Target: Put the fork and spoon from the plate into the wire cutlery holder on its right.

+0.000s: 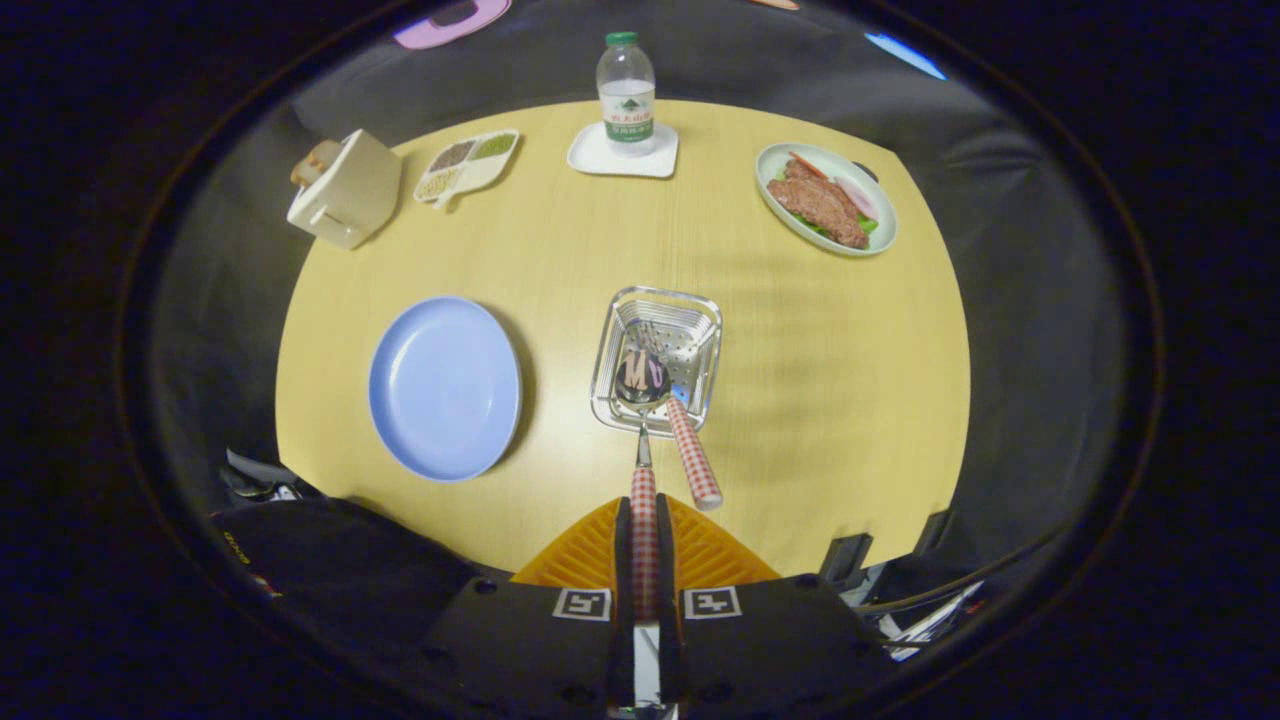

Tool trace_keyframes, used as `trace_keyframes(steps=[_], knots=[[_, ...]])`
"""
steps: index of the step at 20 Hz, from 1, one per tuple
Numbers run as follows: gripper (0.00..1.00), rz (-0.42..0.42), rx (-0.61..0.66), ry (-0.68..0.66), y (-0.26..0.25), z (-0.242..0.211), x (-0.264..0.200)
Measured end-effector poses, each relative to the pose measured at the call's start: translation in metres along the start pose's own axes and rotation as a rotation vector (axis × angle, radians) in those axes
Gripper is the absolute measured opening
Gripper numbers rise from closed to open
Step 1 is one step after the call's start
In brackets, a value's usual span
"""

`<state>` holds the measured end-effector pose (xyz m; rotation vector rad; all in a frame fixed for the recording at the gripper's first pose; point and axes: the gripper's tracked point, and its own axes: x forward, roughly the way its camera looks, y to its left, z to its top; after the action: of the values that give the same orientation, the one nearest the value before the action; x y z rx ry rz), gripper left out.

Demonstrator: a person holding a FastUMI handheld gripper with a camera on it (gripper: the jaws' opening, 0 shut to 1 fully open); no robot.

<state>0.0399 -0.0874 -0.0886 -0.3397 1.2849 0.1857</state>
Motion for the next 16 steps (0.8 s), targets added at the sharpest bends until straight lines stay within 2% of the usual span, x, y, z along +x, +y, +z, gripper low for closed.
trace_keyframes(steps=[8,12,13,16], knots=[[0.12,-0.027,0.017,0.046,0.006,0.015,0.023],[0.15,-0.003,0.082,-0.014,0.01,0.029,0.025],[0.18,0.006,0.092,-0.03,0.011,0.03,0.025],[0.5,0.033,0.116,-0.096,0.016,0.036,0.015]])
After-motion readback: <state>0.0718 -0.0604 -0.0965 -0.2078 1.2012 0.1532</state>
